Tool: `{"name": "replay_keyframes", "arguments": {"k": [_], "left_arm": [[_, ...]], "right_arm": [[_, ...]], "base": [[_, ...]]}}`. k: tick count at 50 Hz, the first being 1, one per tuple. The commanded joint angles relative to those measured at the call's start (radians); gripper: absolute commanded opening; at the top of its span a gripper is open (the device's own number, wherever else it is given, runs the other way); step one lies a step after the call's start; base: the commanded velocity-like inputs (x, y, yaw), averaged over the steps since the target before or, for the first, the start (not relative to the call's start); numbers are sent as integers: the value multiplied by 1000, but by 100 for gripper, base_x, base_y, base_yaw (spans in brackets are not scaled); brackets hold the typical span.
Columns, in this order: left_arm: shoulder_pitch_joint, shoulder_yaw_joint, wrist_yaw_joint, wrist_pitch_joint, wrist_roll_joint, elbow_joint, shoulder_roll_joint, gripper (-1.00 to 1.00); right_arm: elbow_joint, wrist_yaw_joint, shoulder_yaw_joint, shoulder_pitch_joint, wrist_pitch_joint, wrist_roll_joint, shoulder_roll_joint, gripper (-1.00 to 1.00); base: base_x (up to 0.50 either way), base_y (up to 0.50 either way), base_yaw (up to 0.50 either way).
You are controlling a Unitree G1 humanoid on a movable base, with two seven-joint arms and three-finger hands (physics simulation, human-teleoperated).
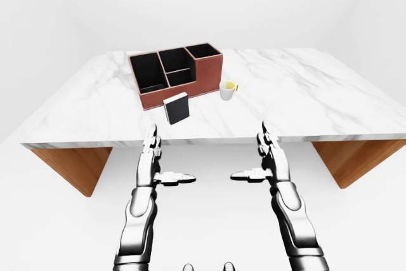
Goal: Pick up the book and place it in the front compartment of the caddy.
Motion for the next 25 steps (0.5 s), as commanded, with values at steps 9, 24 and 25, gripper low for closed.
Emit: {"name": "replay_keyframes", "arguments": {"k": [9,24,25], "left_arm": [[44,59,-51,28,-57,-119,20,100],[139,96,-72,92,-73,-417,8,100],[152,94,-73,92,-70,-442,4,100]], "right_arm": [[-173,7,-37,23,78,21,-17,99],[-511,32,-76,84,78,0,-17,100],[-535,33,-81,91,78,0,-16,99]], "base": [[0,0,0],[0,0,0],[0,0,0]]}}
